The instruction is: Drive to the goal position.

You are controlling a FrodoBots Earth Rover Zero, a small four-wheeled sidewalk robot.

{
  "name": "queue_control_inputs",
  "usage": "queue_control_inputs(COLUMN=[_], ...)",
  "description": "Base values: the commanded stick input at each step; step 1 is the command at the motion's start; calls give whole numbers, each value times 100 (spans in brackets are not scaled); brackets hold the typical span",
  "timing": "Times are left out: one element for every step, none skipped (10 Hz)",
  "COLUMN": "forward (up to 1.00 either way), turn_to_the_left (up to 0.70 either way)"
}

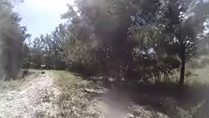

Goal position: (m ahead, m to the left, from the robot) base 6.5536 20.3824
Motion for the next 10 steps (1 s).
queue_control_inputs(forward=[81, 80, 80, 80, 80, 80, 80, 80, 75, 72], turn_to_the_left=[0, 0, 1, 32, 32, 32, 32, 32, 38, 36])
